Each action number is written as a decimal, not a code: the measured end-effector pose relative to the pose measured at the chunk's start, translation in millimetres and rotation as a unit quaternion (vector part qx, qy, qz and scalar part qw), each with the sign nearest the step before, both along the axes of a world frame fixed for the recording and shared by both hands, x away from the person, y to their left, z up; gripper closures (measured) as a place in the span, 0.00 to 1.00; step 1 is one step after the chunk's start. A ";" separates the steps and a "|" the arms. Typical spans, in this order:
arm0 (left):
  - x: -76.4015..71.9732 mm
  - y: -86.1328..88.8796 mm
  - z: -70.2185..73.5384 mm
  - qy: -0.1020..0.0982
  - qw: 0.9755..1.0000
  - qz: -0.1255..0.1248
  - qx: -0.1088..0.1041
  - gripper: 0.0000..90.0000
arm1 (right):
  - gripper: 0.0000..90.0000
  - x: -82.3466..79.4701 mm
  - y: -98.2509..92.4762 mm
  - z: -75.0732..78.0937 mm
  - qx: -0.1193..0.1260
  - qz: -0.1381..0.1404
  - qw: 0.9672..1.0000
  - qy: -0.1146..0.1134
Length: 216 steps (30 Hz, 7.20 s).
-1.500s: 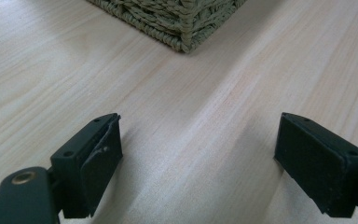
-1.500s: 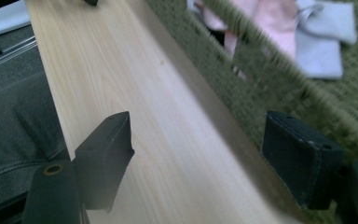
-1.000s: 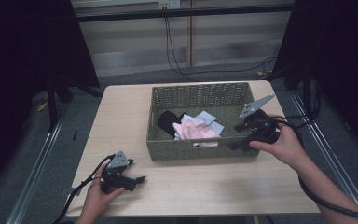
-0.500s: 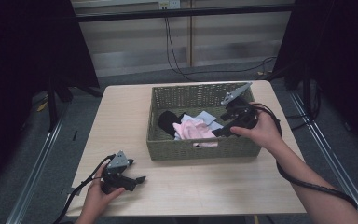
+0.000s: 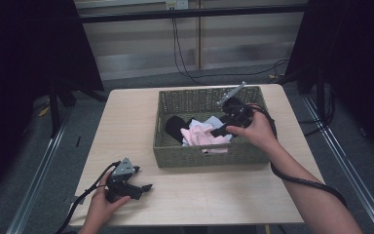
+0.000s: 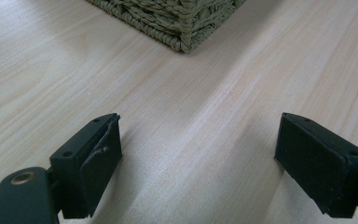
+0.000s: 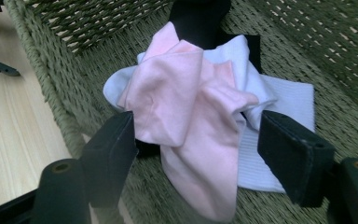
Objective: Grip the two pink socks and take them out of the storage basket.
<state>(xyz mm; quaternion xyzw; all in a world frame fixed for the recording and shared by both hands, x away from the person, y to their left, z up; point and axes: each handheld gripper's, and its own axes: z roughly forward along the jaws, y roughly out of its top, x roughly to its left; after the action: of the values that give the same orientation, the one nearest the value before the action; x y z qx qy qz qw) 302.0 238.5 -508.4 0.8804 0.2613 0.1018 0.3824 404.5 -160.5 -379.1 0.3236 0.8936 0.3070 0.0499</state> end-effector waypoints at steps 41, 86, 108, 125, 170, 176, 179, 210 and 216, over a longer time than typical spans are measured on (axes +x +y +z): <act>0.0 -0.2 -0.4 0.002 1.000 -0.001 -0.003 0.15 | 0.96 33.9 47.3 -35.2 -0.033 0.042 0.995 0.079; 0.2 0.1 0.3 0.001 1.000 -0.003 0.002 0.15 | 0.97 21.9 -5.1 66.7 -0.019 0.038 0.998 0.046; 0.3 0.1 0.3 0.001 1.000 -0.003 0.002 0.15 | 0.97 14.0 -11.0 98.6 -0.014 0.050 0.998 0.027; 0.3 0.1 0.3 0.001 1.000 -0.003 0.002 0.15 | 0.96 -17.6 -1.2 104.5 -0.010 0.113 0.993 0.017; -0.2 -0.2 -0.1 0.002 1.000 -0.001 -0.001 0.15 | 0.72 -76.6 -9.1 88.8 -0.002 0.170 0.985 0.029; -0.2 -0.2 -0.2 0.003 1.000 -0.001 -0.001 0.15 | 0.70 -69.5 -9.2 81.5 -0.013 0.162 0.986 0.034; -0.2 -0.2 -0.2 0.003 1.000 0.000 -0.001 0.15 | 0.67 -62.0 -10.5 77.5 -0.020 0.147 0.988 0.035; -0.3 -0.3 -0.3 0.004 1.000 0.000 -0.002 0.15 | 0.61 31.4 -2.9 -24.4 -0.097 0.034 0.991 0.091; -0.3 -0.3 -0.3 0.004 1.000 0.000 -0.002 0.15 | 0.65 36.7 1.7 -37.6 -0.106 0.035 0.988 0.106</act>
<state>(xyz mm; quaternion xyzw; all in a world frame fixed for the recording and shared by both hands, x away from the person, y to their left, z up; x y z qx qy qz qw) 301.7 238.2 -508.7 0.8800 0.2627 0.0976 0.3834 441.2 -158.9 -416.8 0.3155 0.9323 0.1755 -0.0221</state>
